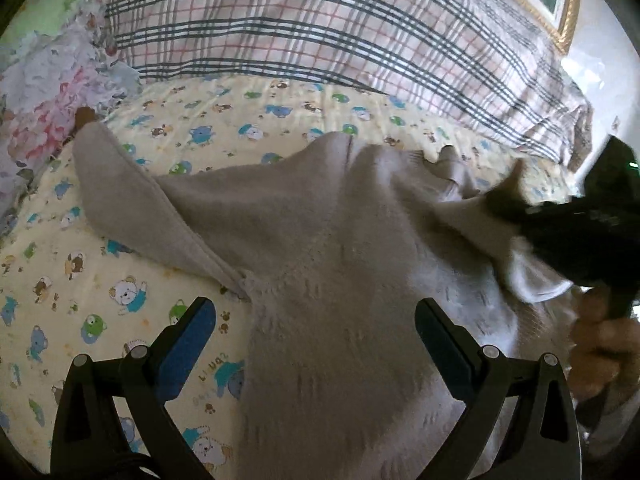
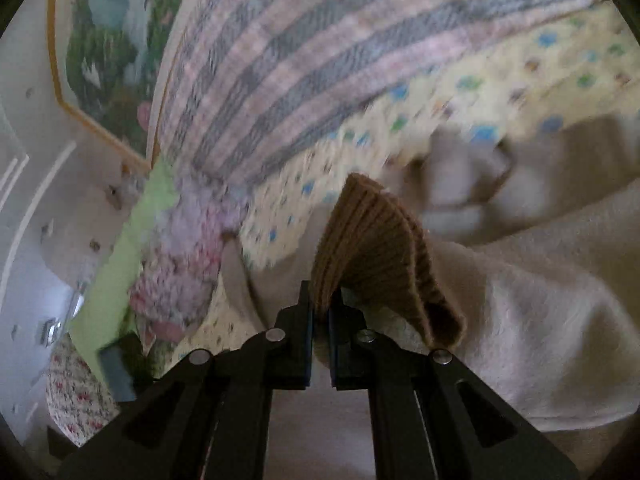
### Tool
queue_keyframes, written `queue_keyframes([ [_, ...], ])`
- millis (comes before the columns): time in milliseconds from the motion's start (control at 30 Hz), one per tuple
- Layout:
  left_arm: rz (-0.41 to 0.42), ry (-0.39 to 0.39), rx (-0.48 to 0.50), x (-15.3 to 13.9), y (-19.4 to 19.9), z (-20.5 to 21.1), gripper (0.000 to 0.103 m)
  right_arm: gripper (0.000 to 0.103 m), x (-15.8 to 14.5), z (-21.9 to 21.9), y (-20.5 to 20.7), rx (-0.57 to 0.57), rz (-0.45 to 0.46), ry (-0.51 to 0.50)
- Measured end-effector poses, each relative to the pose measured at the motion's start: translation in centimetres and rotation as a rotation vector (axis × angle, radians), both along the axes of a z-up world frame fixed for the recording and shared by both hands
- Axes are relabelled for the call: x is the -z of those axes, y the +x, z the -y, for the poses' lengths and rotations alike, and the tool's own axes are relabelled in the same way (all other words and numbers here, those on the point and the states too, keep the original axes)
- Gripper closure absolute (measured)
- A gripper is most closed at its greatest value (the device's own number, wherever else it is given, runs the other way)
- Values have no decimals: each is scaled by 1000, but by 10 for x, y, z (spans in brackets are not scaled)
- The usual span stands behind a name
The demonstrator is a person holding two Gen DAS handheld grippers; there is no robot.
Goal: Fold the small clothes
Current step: 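Carry the held sleeve across the sweater back toward the left gripper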
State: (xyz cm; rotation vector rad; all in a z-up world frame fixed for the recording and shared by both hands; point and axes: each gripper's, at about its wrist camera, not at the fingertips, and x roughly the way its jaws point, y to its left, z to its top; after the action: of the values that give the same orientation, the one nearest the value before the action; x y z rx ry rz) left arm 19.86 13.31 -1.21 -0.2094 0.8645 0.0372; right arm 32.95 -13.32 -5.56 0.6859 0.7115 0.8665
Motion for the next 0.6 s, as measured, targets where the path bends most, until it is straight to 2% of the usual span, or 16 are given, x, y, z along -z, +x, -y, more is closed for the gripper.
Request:
queue_keyframes([
  [67,5,-7,16,0,-2,0,3,96,2,-19,2,-22,-8,-29],
  [167,-2,-9,31,3,0,5,3,89,6,-35,7,-49,-28,-51],
  [233,-13,-15,44,5,3,10,3,67,7,-43,11,-96,-57,-38],
  [267,-17,-18,48,6,6,11,3,42,7,-43,9,-127,-59,-14],
  [300,-21,-21,54,7,8,15,3,26,6,-43,7,-140,-50,-3],
  [433,-34,-25,83,10,21,32,3,25,-2,-25,-3,-152,-1,32],
  [567,-40,9,154,10,39,63,3,25,-7,11,-11,-110,21,94],
  [600,-35,39,173,9,44,74,3,25,-8,18,-12,-102,21,99],
])
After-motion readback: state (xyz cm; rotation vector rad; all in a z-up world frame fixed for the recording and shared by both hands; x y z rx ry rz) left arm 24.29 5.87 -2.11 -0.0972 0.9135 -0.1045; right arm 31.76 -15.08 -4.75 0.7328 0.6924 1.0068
